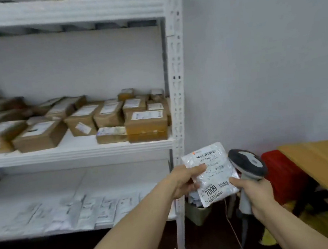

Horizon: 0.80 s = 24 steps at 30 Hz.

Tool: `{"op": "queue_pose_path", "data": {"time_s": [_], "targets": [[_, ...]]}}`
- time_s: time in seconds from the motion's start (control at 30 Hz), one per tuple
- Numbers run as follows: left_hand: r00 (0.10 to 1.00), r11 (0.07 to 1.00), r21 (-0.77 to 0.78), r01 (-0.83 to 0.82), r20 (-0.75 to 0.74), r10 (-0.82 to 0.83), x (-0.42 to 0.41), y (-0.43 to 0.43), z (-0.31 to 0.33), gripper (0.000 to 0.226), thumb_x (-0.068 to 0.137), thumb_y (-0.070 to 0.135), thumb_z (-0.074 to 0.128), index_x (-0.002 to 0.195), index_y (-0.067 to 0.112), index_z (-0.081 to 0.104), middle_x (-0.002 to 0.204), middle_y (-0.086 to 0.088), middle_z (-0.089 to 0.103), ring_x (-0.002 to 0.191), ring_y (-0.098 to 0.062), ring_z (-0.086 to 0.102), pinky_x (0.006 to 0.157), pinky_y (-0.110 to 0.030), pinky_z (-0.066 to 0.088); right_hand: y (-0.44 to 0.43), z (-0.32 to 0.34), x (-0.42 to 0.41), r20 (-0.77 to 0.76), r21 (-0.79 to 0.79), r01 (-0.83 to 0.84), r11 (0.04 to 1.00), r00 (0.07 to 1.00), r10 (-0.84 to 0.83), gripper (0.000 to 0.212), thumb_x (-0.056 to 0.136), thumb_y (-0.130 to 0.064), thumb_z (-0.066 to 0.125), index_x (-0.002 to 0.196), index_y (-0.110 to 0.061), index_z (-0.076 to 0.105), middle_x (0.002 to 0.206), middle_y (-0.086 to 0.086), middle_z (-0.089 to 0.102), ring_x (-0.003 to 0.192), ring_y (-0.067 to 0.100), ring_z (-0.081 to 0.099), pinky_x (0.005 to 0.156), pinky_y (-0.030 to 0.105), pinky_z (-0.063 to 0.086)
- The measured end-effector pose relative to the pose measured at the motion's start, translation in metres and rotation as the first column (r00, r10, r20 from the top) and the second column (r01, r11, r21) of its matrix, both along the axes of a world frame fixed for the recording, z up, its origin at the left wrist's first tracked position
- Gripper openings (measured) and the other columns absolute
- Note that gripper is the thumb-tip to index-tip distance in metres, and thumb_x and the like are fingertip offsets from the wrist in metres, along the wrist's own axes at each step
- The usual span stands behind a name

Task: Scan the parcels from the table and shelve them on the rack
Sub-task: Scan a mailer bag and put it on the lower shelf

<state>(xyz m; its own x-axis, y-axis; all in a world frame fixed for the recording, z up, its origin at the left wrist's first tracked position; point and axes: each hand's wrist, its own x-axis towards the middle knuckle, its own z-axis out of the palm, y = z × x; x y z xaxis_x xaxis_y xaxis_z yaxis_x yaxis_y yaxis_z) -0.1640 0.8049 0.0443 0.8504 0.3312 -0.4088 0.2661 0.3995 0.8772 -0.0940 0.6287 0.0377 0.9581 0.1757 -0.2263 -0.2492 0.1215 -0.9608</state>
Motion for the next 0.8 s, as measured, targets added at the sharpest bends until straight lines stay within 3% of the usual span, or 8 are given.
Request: {"op": "queue_pose_path", "data": {"time_s": [0.1, 0.2, 0.3, 0.4, 0.47, 0.63, 0.8], "targets": [[0.997, 0.998, 0.009, -0.064, -0.035, 0.065, -0.065, 0.067, 0.000, 0.013, 0.083, 0.014, 0.074, 0.094, 0.010, 0.068, 0.087, -0.002, 0.074, 0.073, -0.015, 0.070, 0.051, -0.019, 0.053, 0.079, 0.009, -0.038, -0.004, 0.015, -0.121, 0.992, 0.993, 0.121, 0.025, 0.066, 0.016, 0.074, 0.087, 0.004, 0.065, 0.070, 0.008, 0.068, 0.052, 0.019, 0.067, 0.044, 0.027, 0.052], [0.981, 0.981, -0.003, -0.196, 0.015, 0.196, -0.112, 0.123, -0.001, 0.006, 0.090, 0.006, 0.063, 0.094, 0.009, 0.066, 0.079, 0.004, 0.074, 0.065, -0.009, 0.071, 0.050, -0.017, 0.053, 0.147, 0.014, -0.068, 0.019, -0.039, -0.269, 0.962, 0.963, 0.270, 0.025, 0.068, 0.011, 0.077, 0.089, 0.002, 0.066, 0.072, 0.008, 0.069, 0.063, 0.023, 0.067, 0.062, 0.033, 0.056], [0.951, 0.951, -0.047, -0.306, 0.032, 0.308, -0.151, 0.171, -0.002, 0.012, 0.090, 0.006, 0.063, 0.101, 0.009, 0.065, 0.079, 0.003, 0.075, 0.068, -0.011, 0.072, 0.052, -0.019, 0.054, 0.204, 0.017, -0.089, 0.050, -0.113, -0.383, 0.917, 0.919, 0.390, 0.020, 0.067, 0.006, 0.080, 0.078, -0.001, 0.065, 0.068, 0.011, 0.066, 0.059, 0.023, 0.060, 0.057, 0.030, 0.051], [0.929, 0.922, -0.142, -0.361, 0.031, 0.368, -0.182, 0.205, 0.001, 0.024, 0.084, 0.009, 0.071, 0.107, 0.008, 0.065, 0.085, -0.003, 0.076, 0.076, -0.017, 0.073, 0.054, -0.024, 0.056, 0.255, 0.017, -0.102, 0.053, -0.117, -0.448, 0.886, 0.888, 0.456, 0.022, 0.066, 0.006, 0.081, 0.080, -0.002, 0.066, 0.070, 0.009, 0.068, 0.060, 0.022, 0.059, 0.051, 0.028, 0.047], [0.912, 0.907, -0.113, -0.405, 0.029, 0.410, -0.199, 0.226, 0.001, 0.023, 0.084, 0.006, 0.070, 0.107, 0.009, 0.065, 0.090, -0.003, 0.076, 0.078, -0.016, 0.073, 0.057, -0.024, 0.057, 0.289, 0.015, -0.112, 0.052, -0.124, -0.515, 0.848, 0.850, 0.524, 0.024, 0.066, 0.007, 0.080, 0.083, -0.004, 0.067, 0.073, 0.009, 0.070, 0.062, 0.021, 0.062, 0.048, 0.027, 0.047], [0.723, 0.730, 0.016, -0.684, -0.122, 0.680, -0.251, 0.280, -0.010, 0.029, 0.084, -0.005, 0.067, 0.112, -0.002, 0.061, 0.100, -0.013, 0.069, 0.073, -0.018, 0.067, 0.050, -0.025, 0.057, 0.366, -0.011, -0.136, -0.039, -0.203, -0.700, 0.684, 0.704, 0.709, 0.018, 0.072, 0.009, 0.073, 0.079, -0.007, 0.067, 0.075, 0.013, 0.068, 0.070, 0.025, 0.063, 0.054, 0.029, 0.050], [0.514, 0.551, 0.108, -0.827, -0.249, 0.821, -0.313, 0.338, -0.043, 0.029, 0.080, -0.023, 0.053, 0.105, -0.009, 0.051, 0.096, -0.024, 0.056, 0.071, -0.030, 0.059, 0.045, -0.035, 0.057, 0.435, -0.045, -0.171, -0.122, -0.236, -0.824, 0.515, 0.551, 0.825, 0.019, 0.073, 0.005, 0.074, 0.087, -0.007, 0.067, 0.069, 0.012, 0.069, 0.058, 0.021, 0.067, 0.050, 0.024, 0.044]]}}
